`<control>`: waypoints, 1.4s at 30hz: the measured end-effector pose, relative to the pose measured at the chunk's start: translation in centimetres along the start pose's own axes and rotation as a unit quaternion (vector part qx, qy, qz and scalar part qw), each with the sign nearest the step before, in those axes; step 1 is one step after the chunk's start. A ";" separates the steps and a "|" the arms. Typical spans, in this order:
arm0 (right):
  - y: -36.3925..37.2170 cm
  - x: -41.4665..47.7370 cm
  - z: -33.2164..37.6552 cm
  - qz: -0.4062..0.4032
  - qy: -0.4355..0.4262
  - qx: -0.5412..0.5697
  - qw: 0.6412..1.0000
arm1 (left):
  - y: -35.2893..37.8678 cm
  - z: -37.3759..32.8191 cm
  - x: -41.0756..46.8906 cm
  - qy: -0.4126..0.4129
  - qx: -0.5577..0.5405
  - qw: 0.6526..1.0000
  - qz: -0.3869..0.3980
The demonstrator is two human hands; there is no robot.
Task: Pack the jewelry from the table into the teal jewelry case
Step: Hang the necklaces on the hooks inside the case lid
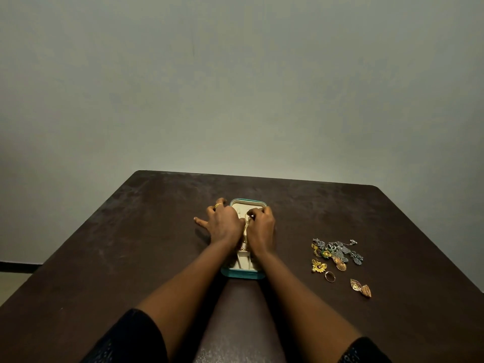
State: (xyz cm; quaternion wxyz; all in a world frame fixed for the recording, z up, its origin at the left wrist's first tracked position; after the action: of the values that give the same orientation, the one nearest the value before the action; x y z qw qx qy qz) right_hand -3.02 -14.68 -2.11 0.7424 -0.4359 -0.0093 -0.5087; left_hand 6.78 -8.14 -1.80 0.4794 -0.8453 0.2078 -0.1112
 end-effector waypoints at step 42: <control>1.2 4.5 2.0 0.049 -0.046 -0.048 0.997 | -1.7 -0.9 4.5 0.052 -0.180 0.979 0.087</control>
State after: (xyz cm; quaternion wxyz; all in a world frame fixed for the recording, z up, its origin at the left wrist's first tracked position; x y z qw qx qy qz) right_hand 0.96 -16.58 0.44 0.7435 -0.4939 0.0018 -0.4509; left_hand 10.80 -10.12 0.06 0.3161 -0.8894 0.3217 -0.0742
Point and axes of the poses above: each hand's wrist, its own x-axis towards the middle knuckle, its own y-axis out of the palm, z = x × y, the point moved 8 cm from there along x, towards the middle knuckle, and after that the axes turned 13 degrees about -y, right-handed, at the moved point
